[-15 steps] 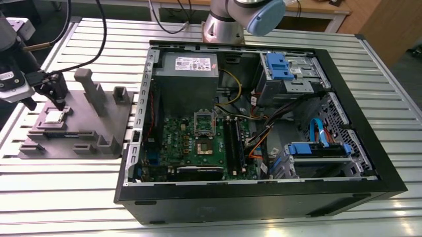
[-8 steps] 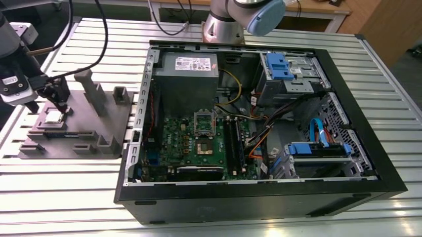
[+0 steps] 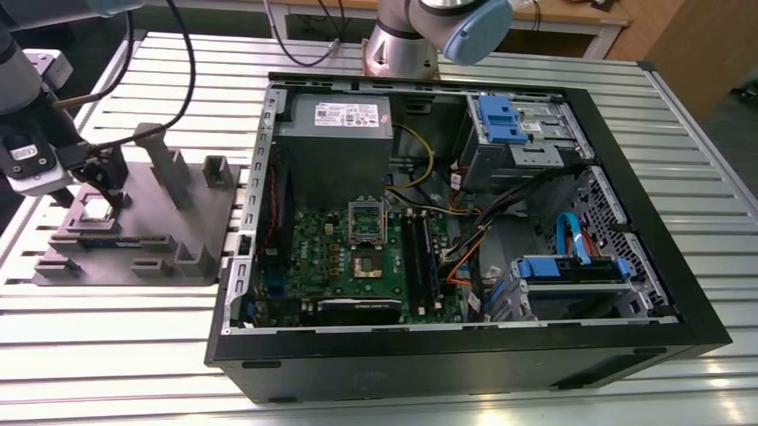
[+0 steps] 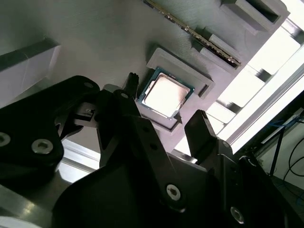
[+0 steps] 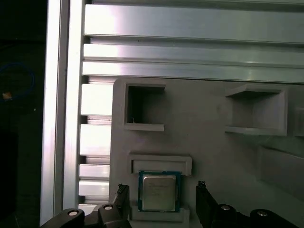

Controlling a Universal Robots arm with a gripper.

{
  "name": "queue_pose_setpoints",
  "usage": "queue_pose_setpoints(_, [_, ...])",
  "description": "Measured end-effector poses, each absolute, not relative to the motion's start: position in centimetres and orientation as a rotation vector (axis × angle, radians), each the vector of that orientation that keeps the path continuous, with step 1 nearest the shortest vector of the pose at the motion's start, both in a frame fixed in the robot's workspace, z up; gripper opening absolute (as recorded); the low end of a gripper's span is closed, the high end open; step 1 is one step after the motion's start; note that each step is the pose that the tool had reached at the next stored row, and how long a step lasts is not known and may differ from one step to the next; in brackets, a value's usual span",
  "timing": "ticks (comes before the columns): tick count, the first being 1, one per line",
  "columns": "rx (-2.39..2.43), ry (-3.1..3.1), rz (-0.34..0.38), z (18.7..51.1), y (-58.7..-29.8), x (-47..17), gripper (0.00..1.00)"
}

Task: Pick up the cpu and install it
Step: 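Pick up the cpu and move it towards the insertion slot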

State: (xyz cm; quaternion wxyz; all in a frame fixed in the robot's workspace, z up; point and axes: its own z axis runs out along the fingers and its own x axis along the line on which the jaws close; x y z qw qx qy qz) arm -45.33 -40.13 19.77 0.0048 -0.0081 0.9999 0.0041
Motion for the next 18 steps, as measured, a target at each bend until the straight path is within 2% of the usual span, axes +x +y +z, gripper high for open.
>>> queue_pose_setpoints(18, [-0.011,3.132,0.012,18.2,-39.9,-45.7,0.66])
